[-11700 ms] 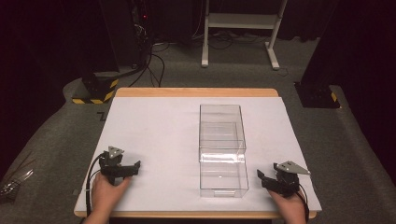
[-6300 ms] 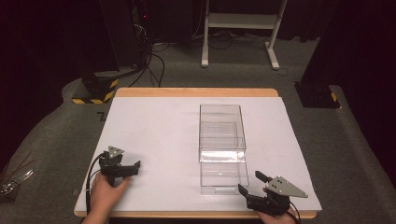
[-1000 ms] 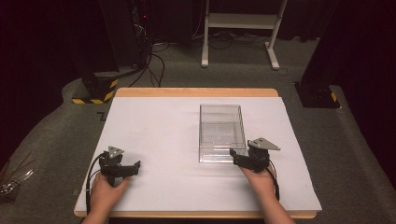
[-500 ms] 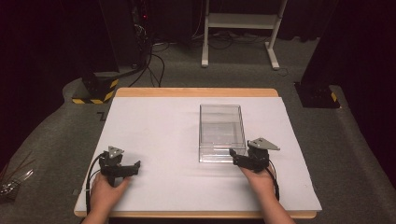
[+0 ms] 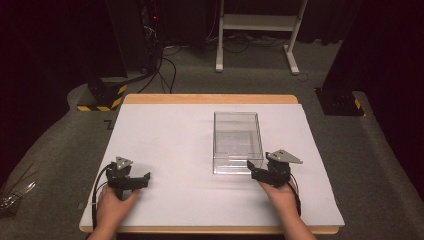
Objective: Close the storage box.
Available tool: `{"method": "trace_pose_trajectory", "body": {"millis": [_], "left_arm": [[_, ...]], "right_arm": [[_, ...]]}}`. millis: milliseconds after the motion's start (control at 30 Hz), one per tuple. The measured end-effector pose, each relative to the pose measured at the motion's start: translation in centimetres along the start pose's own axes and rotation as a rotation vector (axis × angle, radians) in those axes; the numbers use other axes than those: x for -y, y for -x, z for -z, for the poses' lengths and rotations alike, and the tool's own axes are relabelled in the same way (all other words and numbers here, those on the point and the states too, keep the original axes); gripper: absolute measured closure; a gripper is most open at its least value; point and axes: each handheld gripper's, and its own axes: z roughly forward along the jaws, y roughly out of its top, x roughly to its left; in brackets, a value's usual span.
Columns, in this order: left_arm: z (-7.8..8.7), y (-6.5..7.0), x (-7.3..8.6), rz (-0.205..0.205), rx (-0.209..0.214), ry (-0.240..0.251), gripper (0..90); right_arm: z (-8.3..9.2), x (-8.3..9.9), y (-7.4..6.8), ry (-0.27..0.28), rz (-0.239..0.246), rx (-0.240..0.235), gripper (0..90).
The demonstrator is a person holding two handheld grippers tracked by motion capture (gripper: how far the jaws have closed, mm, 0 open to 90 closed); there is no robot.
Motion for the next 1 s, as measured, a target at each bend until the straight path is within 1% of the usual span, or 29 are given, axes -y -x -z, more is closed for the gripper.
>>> {"method": "trace_pose_trajectory", "body": {"millis": [233, 500, 700, 1000], "left_arm": [[0.0, 0.0, 0.0, 0.000, 0.000, 0.000, 0.7], [0.0, 0.0, 0.0, 0.000, 0.000, 0.000, 0.7], [0.0, 0.0, 0.0, 0.000, 0.000, 0.000, 0.7], [0.0, 0.0, 0.0, 0.002, 0.000, 0.000, 0.7]], "right_arm": [[0.9, 0.6, 0.0, 0.006, -0.003, -0.005, 19.6], [2.2, 1.7, 0.6, 0.012, -0.007, 0.000, 19.9], [3.3, 2.5, 1.8, 0.005, -0.017, 0.026, 20.0], [5.0, 4.4, 4.2, -0.025, -0.032, 0.089, 20.2]]}}
